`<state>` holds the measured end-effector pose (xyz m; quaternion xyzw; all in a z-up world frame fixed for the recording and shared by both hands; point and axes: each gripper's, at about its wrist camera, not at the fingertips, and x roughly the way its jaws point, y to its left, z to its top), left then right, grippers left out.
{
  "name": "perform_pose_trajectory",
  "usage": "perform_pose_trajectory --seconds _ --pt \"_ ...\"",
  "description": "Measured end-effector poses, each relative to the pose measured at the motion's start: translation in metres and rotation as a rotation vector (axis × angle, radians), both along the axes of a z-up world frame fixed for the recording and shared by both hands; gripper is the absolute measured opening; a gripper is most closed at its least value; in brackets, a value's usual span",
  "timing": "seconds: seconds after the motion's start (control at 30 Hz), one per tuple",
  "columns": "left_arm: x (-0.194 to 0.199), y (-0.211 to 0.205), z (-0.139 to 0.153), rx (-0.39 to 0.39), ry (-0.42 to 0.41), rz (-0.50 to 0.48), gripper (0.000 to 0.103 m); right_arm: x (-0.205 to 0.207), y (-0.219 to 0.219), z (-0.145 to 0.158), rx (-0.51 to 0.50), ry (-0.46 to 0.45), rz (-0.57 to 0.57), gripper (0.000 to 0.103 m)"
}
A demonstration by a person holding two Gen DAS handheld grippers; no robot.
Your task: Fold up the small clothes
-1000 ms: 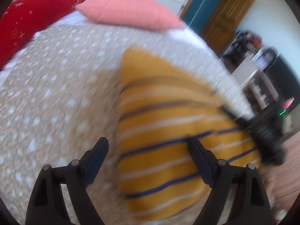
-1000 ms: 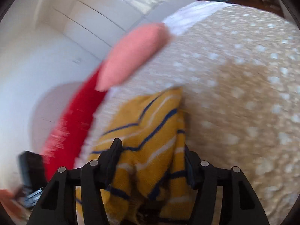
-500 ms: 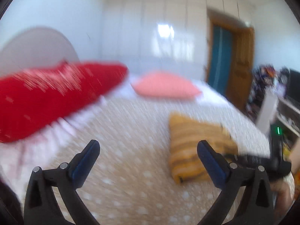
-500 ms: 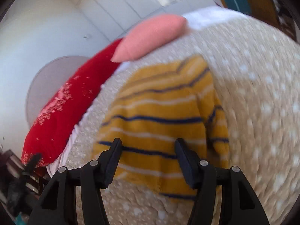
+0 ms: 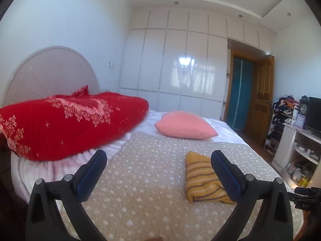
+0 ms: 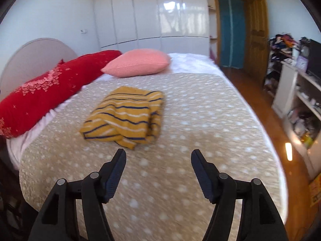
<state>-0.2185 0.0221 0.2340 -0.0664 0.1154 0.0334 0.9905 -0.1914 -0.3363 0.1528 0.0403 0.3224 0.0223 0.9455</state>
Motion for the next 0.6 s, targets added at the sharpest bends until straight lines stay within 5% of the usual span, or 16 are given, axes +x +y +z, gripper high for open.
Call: perform_pose_trajectory --seconds 0.27,0.6 --pt "-0.006 -0.008 -0.026 0.057 0.200 0.063 0.103 -0.051 0.011 -0.012 -0.057 0.011 -0.031 0.077" --pt "-0.028 -0.035 -0.039 0.064 0.218 -0.005 0.103 -0.053 0.079 -0.053 -0.045 0.097 0.123 0.077"
